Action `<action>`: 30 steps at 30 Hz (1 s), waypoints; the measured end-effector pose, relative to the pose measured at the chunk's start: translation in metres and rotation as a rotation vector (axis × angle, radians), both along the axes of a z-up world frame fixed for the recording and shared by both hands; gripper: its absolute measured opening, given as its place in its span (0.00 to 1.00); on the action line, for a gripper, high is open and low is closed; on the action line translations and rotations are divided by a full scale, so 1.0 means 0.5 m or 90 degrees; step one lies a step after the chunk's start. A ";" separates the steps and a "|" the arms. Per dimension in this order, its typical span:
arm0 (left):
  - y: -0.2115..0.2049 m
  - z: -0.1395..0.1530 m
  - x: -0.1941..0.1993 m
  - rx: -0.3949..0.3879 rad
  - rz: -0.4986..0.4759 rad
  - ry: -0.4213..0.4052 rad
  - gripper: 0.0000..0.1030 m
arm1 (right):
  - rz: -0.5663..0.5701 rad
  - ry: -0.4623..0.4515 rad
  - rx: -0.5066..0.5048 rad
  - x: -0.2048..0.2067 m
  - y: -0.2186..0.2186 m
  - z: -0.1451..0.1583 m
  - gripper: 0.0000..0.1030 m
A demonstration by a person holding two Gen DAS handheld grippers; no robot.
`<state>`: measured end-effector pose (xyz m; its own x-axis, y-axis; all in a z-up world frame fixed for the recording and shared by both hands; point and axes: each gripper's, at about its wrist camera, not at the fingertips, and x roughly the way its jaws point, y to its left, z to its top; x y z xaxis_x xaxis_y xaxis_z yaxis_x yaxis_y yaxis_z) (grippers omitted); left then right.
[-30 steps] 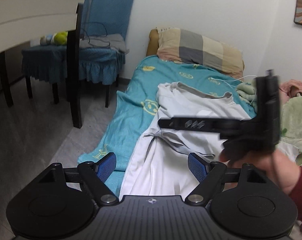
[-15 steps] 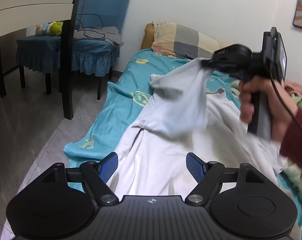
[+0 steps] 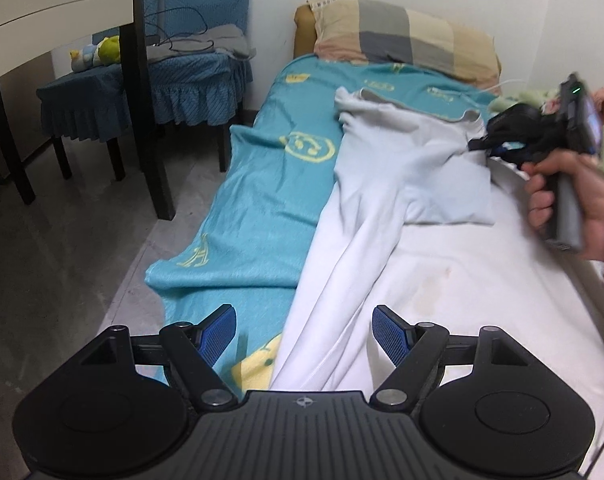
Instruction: Fold clothes
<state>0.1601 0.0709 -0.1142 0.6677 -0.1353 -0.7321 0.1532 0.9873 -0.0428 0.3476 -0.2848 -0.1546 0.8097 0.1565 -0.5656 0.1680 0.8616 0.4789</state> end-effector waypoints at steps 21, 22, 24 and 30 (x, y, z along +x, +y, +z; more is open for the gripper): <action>0.015 0.065 -0.156 0.133 -0.076 0.113 0.72 | 0.086 0.088 0.291 -0.219 0.139 -0.058 0.65; 0.029 0.059 -0.152 0.144 -0.088 0.131 0.72 | 0.081 0.071 0.294 -0.220 0.144 -0.060 0.65; 0.059 0.041 -0.142 0.165 -0.104 0.169 0.70 | 0.068 0.047 0.297 -0.217 0.152 -0.062 0.65; 0.148 -0.006 -0.129 0.111 -0.131 0.275 0.68 | 0.046 0.005 0.248 -0.174 0.163 -0.063 0.40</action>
<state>0.0954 0.1451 -0.1173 0.2720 -0.0836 -0.9587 0.3492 0.9369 0.0174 0.2606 -0.2032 -0.1863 0.7845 0.4168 -0.4592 0.1187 0.6259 0.7709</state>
